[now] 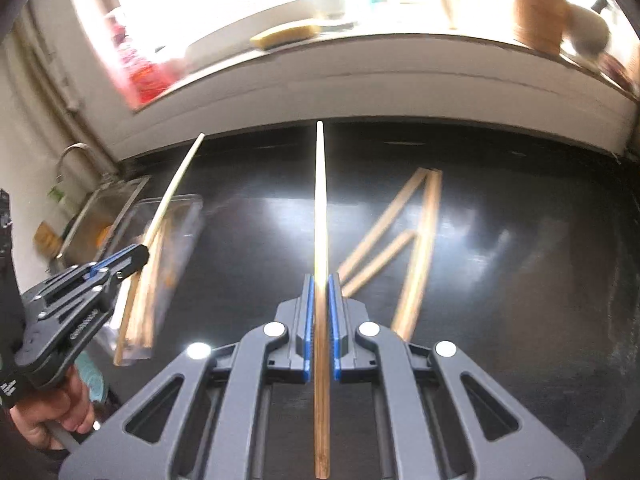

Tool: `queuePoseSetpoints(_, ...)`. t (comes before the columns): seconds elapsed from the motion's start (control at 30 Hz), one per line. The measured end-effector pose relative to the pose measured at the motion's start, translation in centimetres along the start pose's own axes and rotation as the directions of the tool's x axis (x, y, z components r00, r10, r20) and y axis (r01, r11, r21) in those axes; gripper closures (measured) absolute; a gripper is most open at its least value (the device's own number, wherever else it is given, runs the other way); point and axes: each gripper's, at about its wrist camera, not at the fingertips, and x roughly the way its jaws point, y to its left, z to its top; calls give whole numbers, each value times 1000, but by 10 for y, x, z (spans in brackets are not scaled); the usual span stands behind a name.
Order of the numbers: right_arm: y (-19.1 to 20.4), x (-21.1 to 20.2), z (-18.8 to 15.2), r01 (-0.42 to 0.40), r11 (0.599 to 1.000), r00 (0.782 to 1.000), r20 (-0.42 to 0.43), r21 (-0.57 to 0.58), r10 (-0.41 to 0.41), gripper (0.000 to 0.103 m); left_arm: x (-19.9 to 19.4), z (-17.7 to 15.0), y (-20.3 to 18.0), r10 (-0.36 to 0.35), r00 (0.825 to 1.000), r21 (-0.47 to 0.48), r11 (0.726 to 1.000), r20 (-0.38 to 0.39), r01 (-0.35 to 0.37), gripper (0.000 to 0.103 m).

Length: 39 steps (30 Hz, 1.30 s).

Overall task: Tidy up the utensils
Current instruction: 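Carry both chopsticks over the clear tray and open both tools to drop them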

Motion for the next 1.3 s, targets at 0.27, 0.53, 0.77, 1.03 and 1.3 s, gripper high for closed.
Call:
queuePoseSetpoints(0.27, 82, 11, 9, -142, 987, 989, -40, -73, 139, 95, -21, -8, 71, 82, 997, -99, 992, -2, -81, 97)
queuePoseSetpoints(0.53, 160, 38, 22, -260, 960, 962, -118, -106, 248, 95, -31, -24, 137, 99, 994, -201, 974, -40, -105, 97)
queuePoseSetpoints(0.77, 196, 87, 33, -333, 943, 919, -231, -23, 319, 95, -16, -35, 173, 36, 996, -311, 948, -84, -61, 97)
queuePoseSetpoints(1.03, 212, 127, 33, -309, 951, 912, -289, -18, 291, 95, 12, -33, 185, 25, 993, -362, 930, -115, -65, 97)
queuePoseSetpoints(1.3, 220, 157, 28, -301, 953, 898, -339, -13, 279, 95, 42, -32, 193, 22, 988, -386, 919, -152, -80, 97)
